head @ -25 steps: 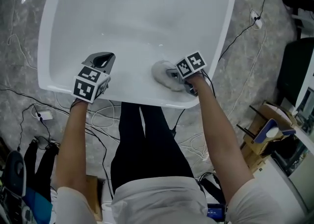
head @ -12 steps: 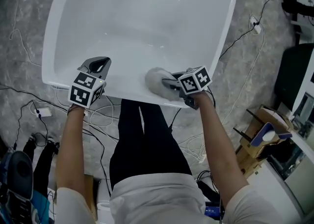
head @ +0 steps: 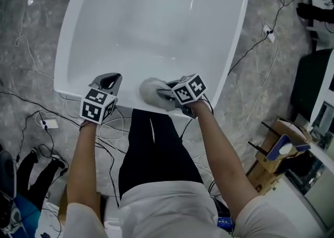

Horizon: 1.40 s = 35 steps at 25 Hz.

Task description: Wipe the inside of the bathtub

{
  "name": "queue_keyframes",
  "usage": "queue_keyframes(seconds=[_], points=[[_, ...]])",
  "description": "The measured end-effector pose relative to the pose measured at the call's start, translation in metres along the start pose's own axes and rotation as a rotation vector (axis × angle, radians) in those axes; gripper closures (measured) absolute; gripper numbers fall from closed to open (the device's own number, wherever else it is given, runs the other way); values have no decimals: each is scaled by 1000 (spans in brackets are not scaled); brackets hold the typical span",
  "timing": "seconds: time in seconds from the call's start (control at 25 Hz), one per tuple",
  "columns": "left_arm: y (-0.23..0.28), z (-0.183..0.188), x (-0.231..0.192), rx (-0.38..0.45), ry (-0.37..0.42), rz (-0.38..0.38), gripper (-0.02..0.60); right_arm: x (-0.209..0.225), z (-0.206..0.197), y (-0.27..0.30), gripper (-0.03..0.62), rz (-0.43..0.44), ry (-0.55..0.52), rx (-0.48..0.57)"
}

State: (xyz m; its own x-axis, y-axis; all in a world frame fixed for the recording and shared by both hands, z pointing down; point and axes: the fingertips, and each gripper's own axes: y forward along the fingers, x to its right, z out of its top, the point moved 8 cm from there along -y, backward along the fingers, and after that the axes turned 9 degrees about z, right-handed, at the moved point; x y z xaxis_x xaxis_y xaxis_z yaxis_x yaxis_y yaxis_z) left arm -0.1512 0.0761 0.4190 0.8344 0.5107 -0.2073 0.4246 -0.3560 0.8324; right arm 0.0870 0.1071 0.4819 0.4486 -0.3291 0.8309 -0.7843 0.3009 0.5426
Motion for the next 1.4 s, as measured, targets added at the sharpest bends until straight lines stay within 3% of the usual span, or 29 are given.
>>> queue_keyframes(seconds=[0.32, 0.76, 1.4], points=[[-15, 1, 6, 7, -41, 9, 572, -8, 24, 25, 500, -2, -1, 7], [-17, -14, -35, 22, -78, 42, 572, 4, 80, 92, 500, 20, -38, -29], [42, 16, -60, 54, -55, -1, 572, 138, 94, 137, 500, -87, 79, 12]])
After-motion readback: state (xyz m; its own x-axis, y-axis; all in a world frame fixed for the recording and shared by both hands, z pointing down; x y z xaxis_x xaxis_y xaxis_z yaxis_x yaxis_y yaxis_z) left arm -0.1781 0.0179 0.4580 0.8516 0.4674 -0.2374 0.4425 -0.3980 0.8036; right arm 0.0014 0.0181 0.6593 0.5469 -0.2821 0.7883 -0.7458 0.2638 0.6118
